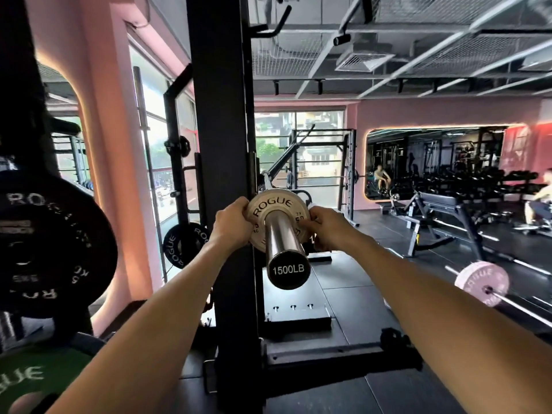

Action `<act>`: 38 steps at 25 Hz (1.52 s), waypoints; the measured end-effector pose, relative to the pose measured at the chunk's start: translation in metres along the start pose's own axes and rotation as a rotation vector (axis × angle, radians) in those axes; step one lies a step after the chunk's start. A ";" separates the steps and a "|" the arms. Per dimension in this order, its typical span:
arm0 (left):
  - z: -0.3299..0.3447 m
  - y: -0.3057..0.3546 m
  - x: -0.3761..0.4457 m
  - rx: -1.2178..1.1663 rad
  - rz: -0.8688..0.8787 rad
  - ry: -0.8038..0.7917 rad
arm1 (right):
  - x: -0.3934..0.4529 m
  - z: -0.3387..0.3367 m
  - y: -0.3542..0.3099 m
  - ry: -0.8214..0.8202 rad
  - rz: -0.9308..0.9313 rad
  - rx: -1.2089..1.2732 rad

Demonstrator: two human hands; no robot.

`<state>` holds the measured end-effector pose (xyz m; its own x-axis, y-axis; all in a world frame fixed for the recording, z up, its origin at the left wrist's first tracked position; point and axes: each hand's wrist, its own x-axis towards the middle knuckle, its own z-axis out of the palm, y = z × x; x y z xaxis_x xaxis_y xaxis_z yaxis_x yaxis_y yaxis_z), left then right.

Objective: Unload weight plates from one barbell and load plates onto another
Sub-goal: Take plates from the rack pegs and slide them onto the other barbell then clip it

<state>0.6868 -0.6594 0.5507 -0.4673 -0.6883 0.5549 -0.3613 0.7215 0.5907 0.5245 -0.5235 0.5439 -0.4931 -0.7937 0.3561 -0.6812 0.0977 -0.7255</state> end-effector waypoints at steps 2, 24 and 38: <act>0.010 -0.007 0.018 0.007 -0.001 -0.006 | 0.019 0.002 0.005 0.002 0.000 -0.037; 0.093 -0.067 0.162 -0.014 -0.069 0.025 | 0.193 0.023 0.068 0.015 -0.092 -0.220; 0.085 -0.073 0.102 0.151 -0.082 -0.210 | 0.150 0.019 0.085 -0.023 0.033 -0.304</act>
<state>0.5968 -0.7762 0.5147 -0.5831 -0.7256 0.3653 -0.5138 0.6777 0.5261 0.4030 -0.6463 0.5243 -0.5081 -0.8000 0.3192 -0.7973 0.2966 -0.5258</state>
